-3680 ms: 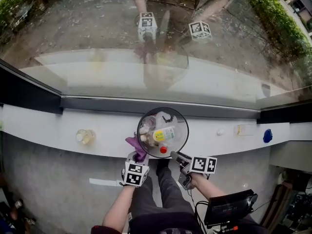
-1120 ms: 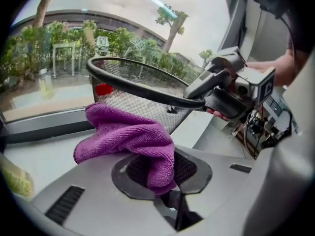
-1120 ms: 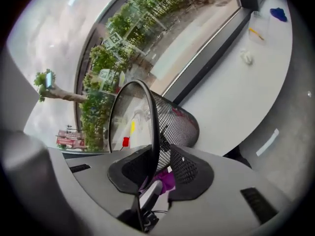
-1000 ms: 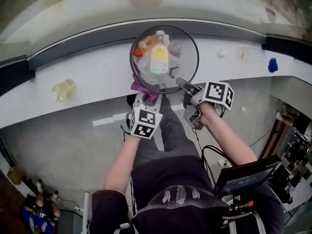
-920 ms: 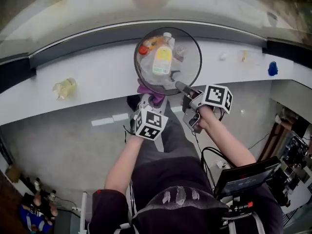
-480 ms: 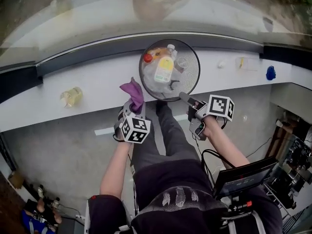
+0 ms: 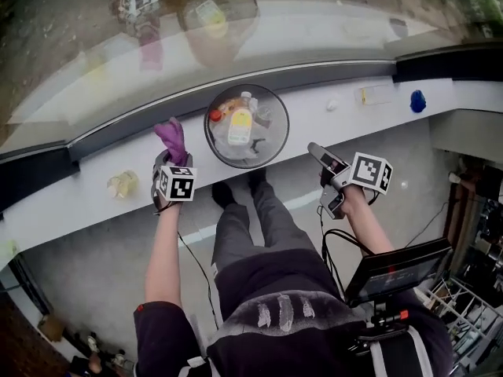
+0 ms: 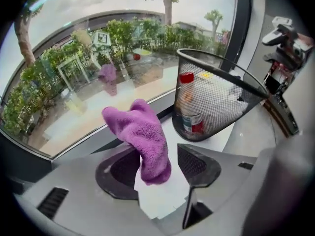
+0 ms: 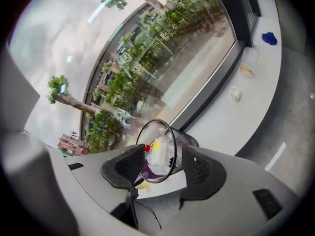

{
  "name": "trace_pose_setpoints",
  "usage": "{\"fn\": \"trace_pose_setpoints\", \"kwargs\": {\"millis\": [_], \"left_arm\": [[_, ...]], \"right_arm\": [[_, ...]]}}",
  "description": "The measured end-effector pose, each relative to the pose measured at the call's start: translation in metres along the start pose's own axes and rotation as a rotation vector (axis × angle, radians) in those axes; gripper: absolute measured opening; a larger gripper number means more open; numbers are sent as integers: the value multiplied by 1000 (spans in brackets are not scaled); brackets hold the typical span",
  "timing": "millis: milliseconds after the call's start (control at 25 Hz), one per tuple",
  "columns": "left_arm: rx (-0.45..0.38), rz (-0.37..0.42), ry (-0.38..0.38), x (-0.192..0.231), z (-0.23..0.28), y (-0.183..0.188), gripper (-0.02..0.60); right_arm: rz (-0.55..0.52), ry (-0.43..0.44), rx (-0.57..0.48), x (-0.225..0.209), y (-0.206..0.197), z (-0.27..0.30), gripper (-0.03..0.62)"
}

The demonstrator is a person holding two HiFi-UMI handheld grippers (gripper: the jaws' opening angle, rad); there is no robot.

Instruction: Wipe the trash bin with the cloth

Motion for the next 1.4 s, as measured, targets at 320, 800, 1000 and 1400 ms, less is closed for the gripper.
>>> {"fn": "trace_pose_setpoints", "kwargs": {"millis": [320,800,1000,1400], "left_arm": [[122,74,32,13,-42,28,287],[-309,46,74,16,-224,82,287],[-517,42,22,-12,-295,93,287],[-660,52,49,-68,-383,103,285]], "right_arm": [[-27,234,-131,40,17,-41,216],[-289,530,-211,102,23,-90,215],[-414,596,-191,128,10,-109,215],[-626,787,-130,164,20,-151,215]]}}
Point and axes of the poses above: the fingertips, and each gripper's own axes: z forward along the fingers, x to its left, y out of its top, the point moved 9 cm from there along -z, backward along the fingers, and after that the axes turned 7 degrees about x, right-handed, at the moved point
